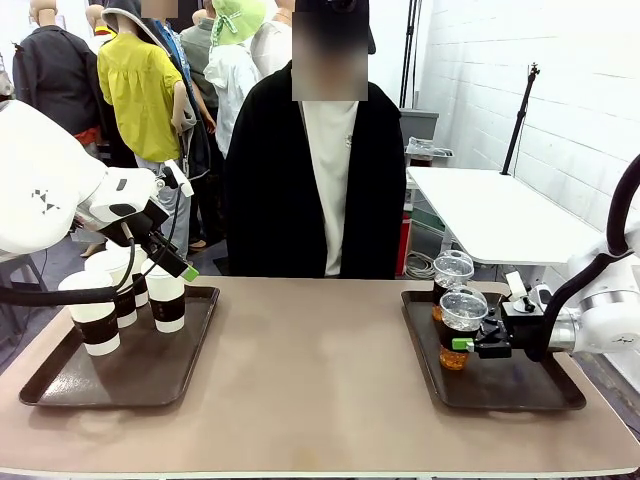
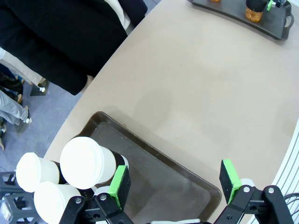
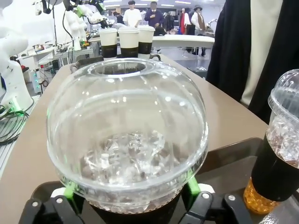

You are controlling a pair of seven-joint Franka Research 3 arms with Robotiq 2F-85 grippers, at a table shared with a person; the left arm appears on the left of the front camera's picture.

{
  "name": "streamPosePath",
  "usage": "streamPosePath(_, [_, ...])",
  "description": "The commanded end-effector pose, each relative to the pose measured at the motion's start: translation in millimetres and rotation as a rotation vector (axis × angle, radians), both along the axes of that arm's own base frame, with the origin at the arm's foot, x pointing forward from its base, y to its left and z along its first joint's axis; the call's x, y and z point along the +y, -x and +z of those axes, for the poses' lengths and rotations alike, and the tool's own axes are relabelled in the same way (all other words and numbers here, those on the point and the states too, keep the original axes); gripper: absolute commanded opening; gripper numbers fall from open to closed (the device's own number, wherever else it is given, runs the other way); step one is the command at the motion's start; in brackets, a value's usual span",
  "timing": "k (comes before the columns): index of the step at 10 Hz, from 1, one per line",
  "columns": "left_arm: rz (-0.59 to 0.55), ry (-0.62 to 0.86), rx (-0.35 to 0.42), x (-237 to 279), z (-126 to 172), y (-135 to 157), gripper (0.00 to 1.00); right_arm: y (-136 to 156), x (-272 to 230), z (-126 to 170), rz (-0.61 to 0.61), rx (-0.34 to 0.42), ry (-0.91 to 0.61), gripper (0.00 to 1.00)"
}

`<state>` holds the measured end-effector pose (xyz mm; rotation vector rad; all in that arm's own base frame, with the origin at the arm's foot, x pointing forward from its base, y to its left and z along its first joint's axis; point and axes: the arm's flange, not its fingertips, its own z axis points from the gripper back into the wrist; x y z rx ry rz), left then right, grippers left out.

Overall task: Distribute the coffee onto the tray.
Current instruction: Pick up another iced Americano from the middle of the table and place it on the right Handle tray.

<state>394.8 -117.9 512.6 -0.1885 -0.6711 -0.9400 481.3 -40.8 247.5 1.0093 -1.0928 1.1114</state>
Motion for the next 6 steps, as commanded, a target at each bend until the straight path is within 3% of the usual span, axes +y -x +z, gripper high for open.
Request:
streamPosePath(1, [-0.004,0.017,0.009,1.7,-2.0,-0.6,1.0,-2.8,-2.3,5.5,-0.017,0.031,-0.024,1.0])
streamPosePath(6, [-0.004,0.017,0.009,1.7,-2.0,-0.6,1.0,20.4,-27.3,0.3,-0.08,0.076,-0.011,1.0])
